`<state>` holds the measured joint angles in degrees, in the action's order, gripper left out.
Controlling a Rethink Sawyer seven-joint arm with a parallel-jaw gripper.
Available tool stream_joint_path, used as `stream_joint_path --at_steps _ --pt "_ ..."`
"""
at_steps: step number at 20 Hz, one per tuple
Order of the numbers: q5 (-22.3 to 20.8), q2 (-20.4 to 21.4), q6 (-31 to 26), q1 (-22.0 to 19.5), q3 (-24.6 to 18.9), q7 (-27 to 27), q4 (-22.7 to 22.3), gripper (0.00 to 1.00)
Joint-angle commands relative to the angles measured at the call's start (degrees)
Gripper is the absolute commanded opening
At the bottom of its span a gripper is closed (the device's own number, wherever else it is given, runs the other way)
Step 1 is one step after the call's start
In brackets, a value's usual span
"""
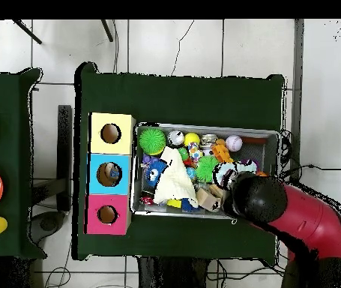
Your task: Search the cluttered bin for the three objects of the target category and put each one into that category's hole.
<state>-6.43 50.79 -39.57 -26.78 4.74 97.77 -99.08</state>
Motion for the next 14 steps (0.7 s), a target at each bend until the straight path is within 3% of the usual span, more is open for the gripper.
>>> stream_joint_path --at_steps 1,11,12,14 --pt "-3.3 -0.9 -0.1 -2.6 -10.3 -10.5 0.2 0.0" --pt "-5.3 -3.3 -4.7 -2.2 -11.7 -8.3 5.4 0.0" --pt "-5.8 -3.3 -2.8 -3.7 -14.1 -10.7 4.9 1.0" --pt "-3.9 -3.6 -3.3 -4.5 -14.9 -10.0 4.6 1.0"
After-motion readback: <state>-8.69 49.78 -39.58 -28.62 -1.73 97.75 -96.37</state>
